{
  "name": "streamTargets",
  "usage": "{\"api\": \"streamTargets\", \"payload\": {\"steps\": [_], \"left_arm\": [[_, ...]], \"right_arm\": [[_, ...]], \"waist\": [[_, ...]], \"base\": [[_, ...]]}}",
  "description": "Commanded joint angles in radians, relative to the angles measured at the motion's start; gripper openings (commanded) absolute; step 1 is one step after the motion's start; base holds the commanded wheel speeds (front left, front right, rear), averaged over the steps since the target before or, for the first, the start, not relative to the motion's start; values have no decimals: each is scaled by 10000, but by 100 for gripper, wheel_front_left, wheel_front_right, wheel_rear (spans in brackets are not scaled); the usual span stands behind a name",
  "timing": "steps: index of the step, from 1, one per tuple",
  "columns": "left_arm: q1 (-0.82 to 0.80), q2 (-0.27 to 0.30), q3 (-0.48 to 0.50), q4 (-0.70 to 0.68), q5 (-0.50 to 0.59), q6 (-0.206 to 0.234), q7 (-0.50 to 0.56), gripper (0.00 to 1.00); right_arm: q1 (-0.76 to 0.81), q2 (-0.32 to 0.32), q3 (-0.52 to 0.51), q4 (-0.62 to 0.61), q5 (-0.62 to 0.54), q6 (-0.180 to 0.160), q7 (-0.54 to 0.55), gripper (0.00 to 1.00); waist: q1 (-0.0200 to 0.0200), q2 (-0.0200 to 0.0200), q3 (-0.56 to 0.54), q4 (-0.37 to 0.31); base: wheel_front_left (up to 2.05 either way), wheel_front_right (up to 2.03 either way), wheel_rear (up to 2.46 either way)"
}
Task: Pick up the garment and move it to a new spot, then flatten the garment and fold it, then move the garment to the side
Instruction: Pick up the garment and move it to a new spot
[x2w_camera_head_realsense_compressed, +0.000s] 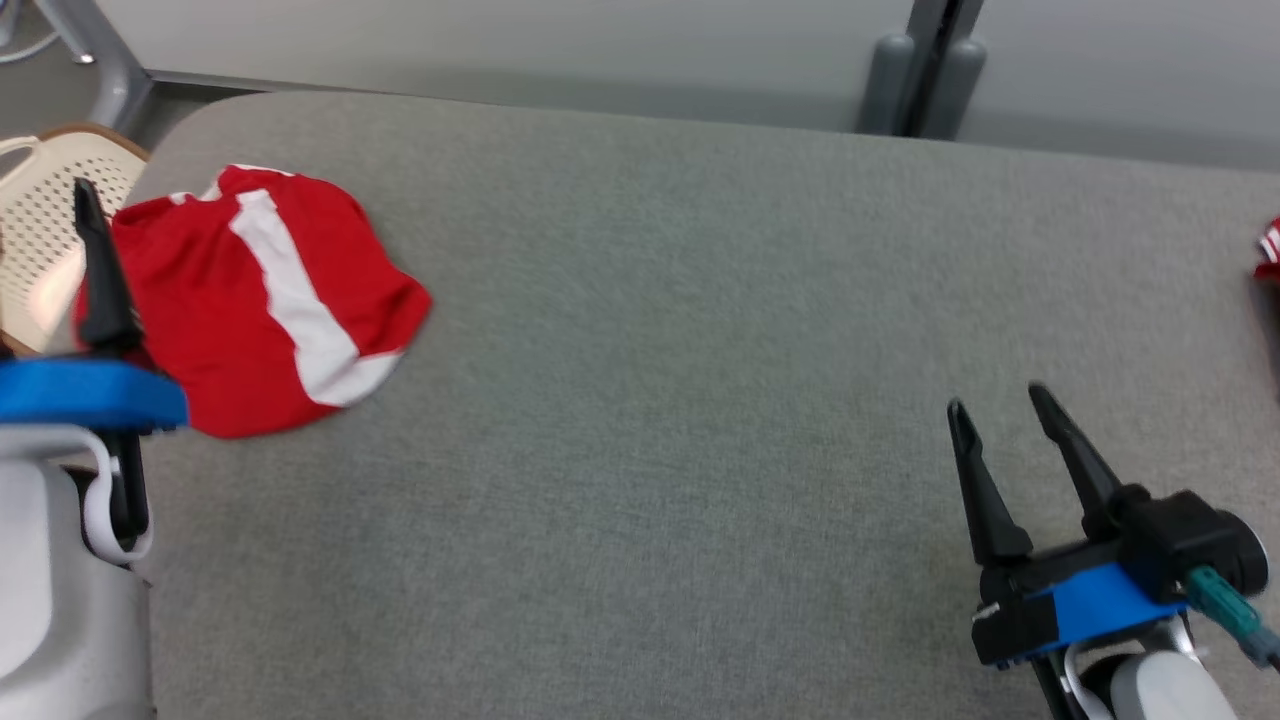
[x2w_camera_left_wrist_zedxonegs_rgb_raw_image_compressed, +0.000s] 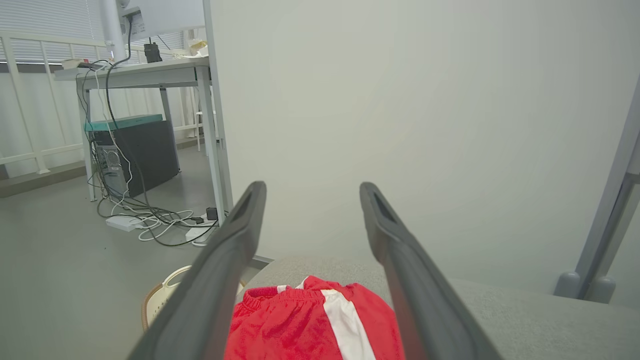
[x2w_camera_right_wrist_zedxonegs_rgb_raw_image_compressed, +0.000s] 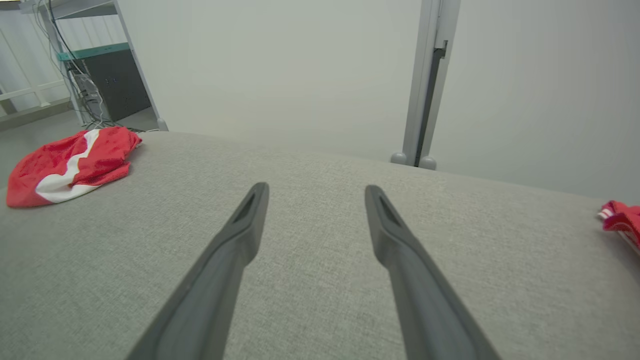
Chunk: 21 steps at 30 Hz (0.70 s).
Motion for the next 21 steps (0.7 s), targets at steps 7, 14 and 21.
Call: {"api": "streamTargets", "payload": {"steps": [7, 14, 21], "left_arm": [[-2361, 739, 422, 2461, -556, -118, -48, 100], [-4086, 1230, 218, 4947, -587, -217, 89, 100], [-5009, 1212, -194, 6985, -560, -306, 1040, 100]], "right_arm": [[-288, -257, -129, -2059, -254, 1, 671, 100], [-429, -447, -333, -3572, -350, 1, 1229, 100], [-438, -478, -457, -4211, -392, 1, 1472, 100]], "waist": [[-4, 0, 1726, -754], [-4, 0, 2902, -1186], [-4, 0, 3467, -1276]], "base": [[0, 0, 0], [0, 0, 0], [0, 0, 0]]}}
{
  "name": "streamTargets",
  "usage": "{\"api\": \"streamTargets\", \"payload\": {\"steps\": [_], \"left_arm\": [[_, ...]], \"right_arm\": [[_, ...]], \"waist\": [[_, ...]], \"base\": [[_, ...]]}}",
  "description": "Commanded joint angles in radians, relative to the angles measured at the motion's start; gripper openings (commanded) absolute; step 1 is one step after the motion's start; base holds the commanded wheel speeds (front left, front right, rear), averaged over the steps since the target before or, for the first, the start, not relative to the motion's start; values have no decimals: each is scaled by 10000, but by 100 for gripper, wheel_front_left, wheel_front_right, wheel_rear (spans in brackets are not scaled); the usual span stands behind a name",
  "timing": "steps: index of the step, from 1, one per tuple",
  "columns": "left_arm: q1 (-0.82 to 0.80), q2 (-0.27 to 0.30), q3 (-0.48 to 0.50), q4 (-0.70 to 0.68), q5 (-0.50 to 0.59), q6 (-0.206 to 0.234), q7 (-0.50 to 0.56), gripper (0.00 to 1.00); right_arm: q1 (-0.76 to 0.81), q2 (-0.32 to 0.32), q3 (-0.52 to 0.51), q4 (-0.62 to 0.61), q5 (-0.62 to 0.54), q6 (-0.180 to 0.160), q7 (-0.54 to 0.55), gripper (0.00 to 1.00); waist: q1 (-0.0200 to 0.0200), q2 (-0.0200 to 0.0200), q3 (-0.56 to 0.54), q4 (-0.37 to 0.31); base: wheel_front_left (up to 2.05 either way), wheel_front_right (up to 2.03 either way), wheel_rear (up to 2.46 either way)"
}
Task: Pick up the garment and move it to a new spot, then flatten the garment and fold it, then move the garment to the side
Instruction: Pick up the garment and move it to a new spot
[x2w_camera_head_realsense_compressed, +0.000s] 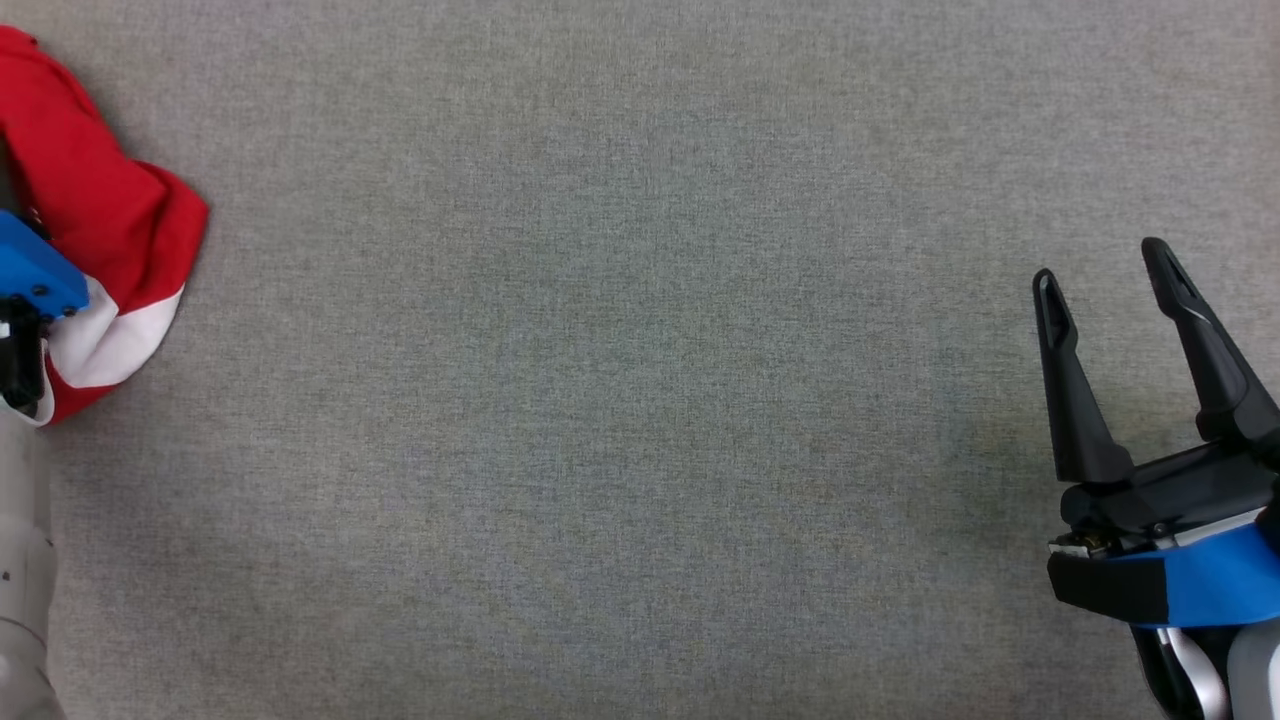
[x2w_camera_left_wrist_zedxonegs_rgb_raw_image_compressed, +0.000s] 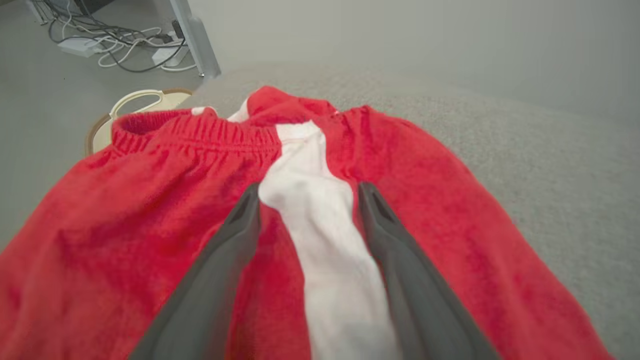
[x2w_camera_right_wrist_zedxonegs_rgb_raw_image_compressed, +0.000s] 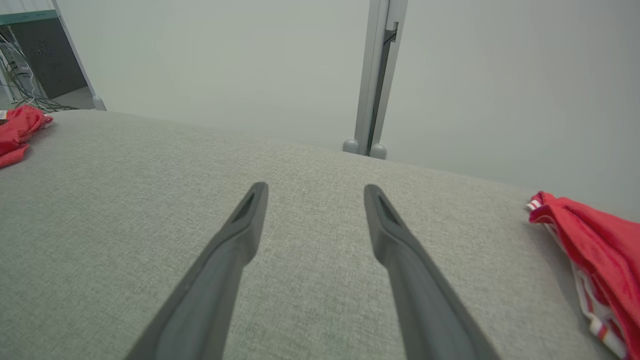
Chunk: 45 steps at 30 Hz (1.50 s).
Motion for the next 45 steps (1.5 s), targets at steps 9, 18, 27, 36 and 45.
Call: {"api": "streamTargets", "payload": {"steps": [9, 18, 27, 36, 45], "left_arm": [[-371, -104, 201, 1370, -722, -98, 2743, 48], [-444, 86, -128, 1035, -683, -164, 1634, 0], [-1004, 60, -1753, -230, -469, -176, 481, 0], [-1314, 61, -4427, -2693, -1199, -146, -59, 0], [-831, -166, -6085, -5216, -2291, -147, 52, 0]], "right_arm": [[-192, 10, 75, -182, -54, 1, 15, 100], [41, 154, 148, 312, 86, 1, -205, 100], [230, 479, 453, 1126, 505, 1, -579, 100], [589, 798, 666, 1853, 851, 1, -1047, 100], [822, 974, 951, 2549, 1138, 1, -1467, 100]], "waist": [[-2, 0, 174, 16], [-2, 0, -662, -121], [-2, 0, -2264, -469], [-2, 0, -3646, -1222], [-2, 0, -4385, -2647]], "base": [[0, 0, 0], [0, 0, 0], [0, 0, 0], [0, 0, 0], [0, 0, 0]]}}
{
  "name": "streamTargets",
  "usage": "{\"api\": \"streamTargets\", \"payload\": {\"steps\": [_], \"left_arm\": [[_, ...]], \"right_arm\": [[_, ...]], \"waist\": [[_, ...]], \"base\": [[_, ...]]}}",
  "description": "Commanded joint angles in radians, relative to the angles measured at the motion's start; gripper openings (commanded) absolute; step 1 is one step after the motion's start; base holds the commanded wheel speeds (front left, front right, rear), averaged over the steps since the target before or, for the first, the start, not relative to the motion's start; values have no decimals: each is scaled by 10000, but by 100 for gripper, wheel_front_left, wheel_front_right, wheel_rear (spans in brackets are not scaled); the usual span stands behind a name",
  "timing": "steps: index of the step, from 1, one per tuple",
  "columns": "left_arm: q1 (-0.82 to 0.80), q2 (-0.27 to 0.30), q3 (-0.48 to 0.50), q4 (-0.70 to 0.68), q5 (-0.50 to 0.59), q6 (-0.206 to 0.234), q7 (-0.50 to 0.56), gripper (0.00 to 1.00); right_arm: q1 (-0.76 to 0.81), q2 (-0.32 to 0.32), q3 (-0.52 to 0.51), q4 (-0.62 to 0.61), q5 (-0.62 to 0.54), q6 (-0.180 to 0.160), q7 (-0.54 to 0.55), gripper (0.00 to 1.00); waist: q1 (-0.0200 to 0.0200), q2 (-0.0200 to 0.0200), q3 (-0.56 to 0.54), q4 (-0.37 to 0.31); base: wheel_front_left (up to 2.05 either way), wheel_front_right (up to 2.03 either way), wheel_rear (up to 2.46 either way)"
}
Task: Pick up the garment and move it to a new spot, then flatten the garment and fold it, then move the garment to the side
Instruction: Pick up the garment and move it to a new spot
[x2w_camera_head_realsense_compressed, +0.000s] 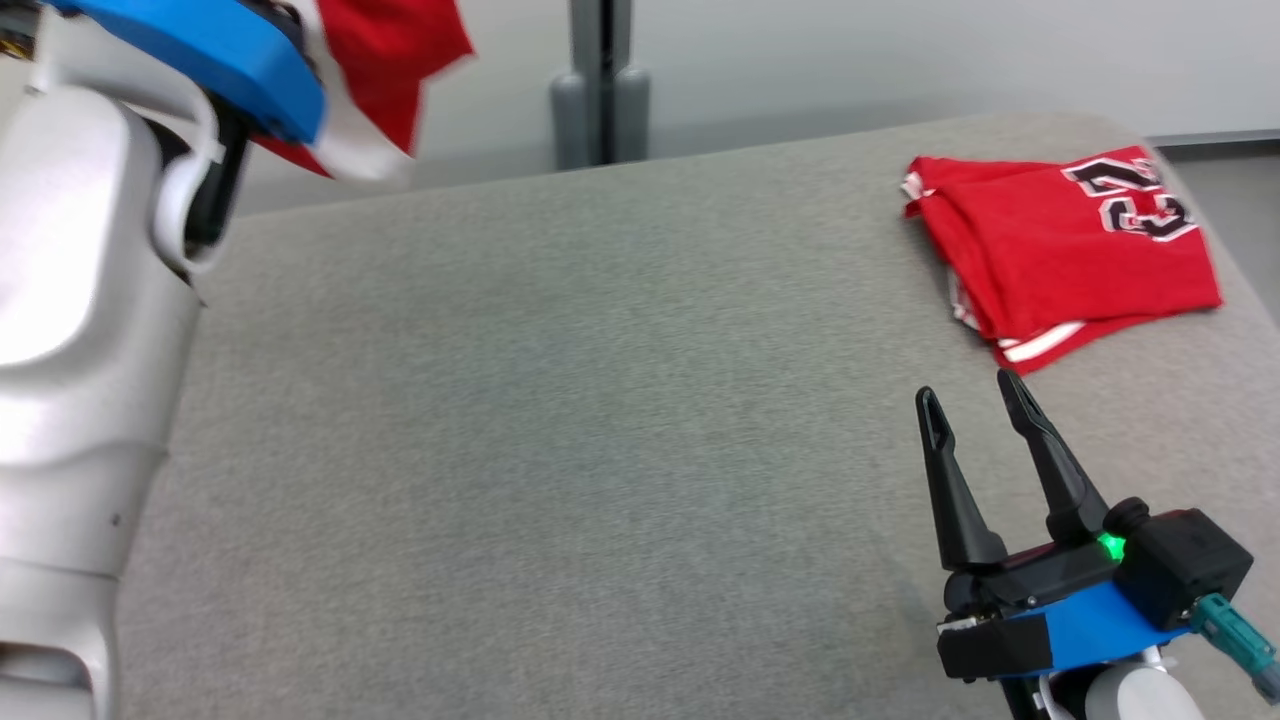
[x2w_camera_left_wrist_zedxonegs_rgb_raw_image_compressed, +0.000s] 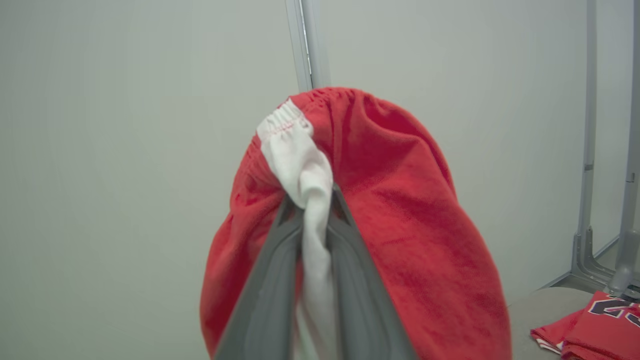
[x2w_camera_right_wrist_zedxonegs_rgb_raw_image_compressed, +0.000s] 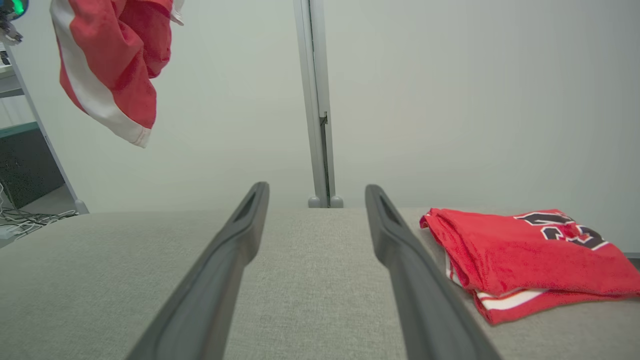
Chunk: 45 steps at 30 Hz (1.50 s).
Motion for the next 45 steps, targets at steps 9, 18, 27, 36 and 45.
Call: {"api": "streamTargets", "payload": {"steps": [9, 18, 27, 36, 45], "left_arm": [[2230, -837, -1098, -747, -499, 13, -34, 0], [5000, -1716, -2167, 220, -621, 136, -469, 0], [5900, -2415, -2645, 997, -740, 87, -962, 100], [6259, -2279, -1611, -535, -263, 651, -1409, 100], [8363, -1336, 609, -2996, 1008, 1498, -1410, 100]], "right_arm": [[193, 56, 254, 491, 285, 1, -236, 100], [219, 56, 292, 789, 449, 1, -348, 100], [244, 52, 313, 1081, 442, 1, -418, 100], [607, 51, 143, 1235, 287, 1, -498, 100], [888, 50, -347, 1365, 137, 1, -650, 100]], "waist": [[1, -1, -678, -1225], [1, -1, -640, -1072], [1, -1, -959, -566], [1, -1, -1587, 139], [1, -1, -1838, 1081]], "base": [[0, 0, 0], [0, 0, 0], [0, 0, 0], [0, 0, 0], [0, 0, 0]]}}
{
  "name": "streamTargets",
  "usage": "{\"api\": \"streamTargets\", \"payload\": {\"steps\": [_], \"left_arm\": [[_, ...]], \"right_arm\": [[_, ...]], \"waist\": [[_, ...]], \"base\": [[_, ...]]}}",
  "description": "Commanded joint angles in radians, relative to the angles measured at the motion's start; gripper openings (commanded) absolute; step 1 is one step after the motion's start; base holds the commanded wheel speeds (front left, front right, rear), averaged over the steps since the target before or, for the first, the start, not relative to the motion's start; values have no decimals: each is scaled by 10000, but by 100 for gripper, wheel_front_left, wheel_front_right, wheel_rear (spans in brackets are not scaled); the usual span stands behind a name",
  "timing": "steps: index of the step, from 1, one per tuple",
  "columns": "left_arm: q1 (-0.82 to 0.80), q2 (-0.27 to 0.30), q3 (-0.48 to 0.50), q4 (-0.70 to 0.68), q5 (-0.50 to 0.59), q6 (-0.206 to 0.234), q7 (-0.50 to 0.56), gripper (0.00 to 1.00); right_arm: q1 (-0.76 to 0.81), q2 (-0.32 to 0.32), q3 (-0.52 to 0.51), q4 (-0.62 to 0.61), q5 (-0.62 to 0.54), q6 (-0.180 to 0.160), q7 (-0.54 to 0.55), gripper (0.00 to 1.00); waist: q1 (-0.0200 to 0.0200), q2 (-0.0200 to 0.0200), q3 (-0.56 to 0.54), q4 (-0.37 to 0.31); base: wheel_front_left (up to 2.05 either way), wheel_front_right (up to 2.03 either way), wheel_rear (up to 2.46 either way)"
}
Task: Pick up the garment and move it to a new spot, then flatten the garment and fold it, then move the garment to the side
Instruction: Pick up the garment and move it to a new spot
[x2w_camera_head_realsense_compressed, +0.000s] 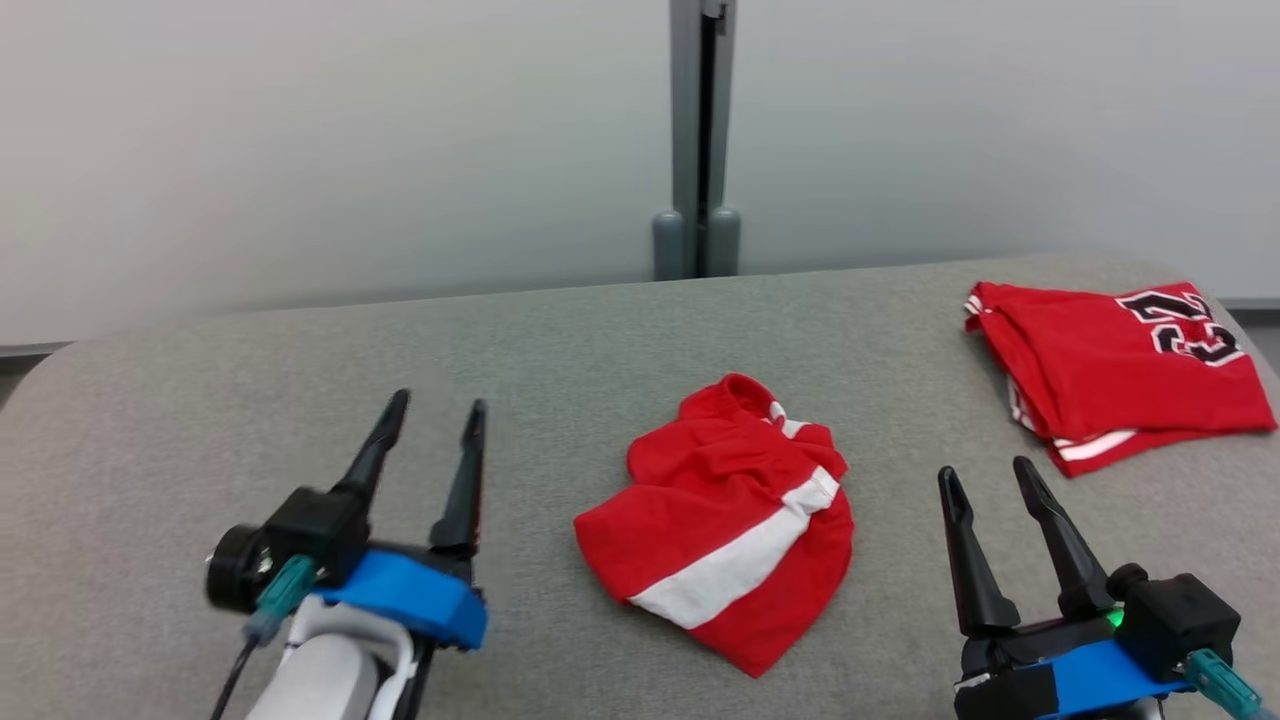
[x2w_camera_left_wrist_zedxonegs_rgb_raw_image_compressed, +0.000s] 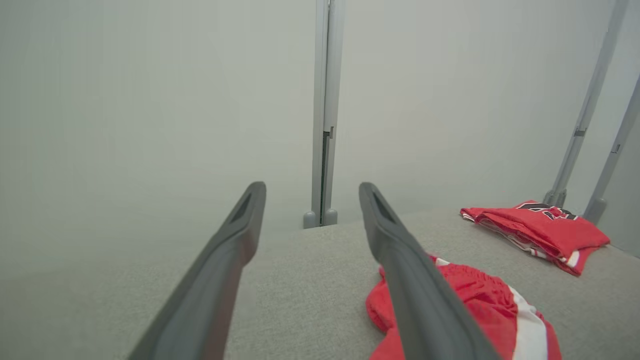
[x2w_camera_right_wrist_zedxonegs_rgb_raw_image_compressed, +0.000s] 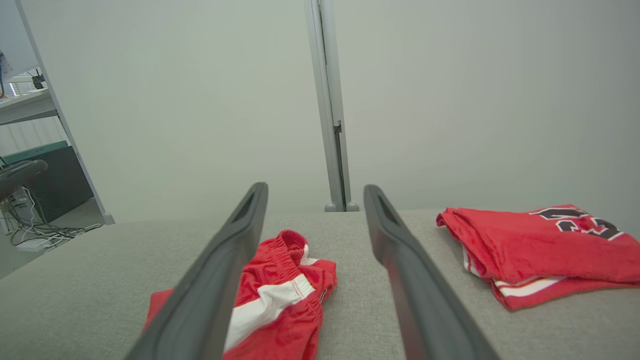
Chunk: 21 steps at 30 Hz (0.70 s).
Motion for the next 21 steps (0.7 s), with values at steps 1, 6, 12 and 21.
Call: {"api": "streamTargets", "payload": {"steps": [1, 6, 12, 21], "left_arm": [[208, 75, 105, -92, 63, 58, -40, 100], [1171, 247, 1145, -672, 382, 283, -43, 100], [2196, 238, 1982, -987, 725, 444, -43, 100], [3086, 244, 2450, -901, 1186, 262, -44, 100]], "right_arm": [[153, -2, -64, 37, -79, 1, -60, 100], [328, -3, -481, 188, -205, 1, -122, 100], [569, -5, -898, 475, -417, 1, -74, 100], [874, -3, -1173, 851, -559, 1, 154, 100]], "waist": [[1, -1, 26, 126], [1, -1, -141, 658], [1, -1, -339, 1126], [1, -1, -475, 1363]], "base": [[0, 0, 0], [0, 0, 0], [0, 0, 0], [0, 0, 0]]}}
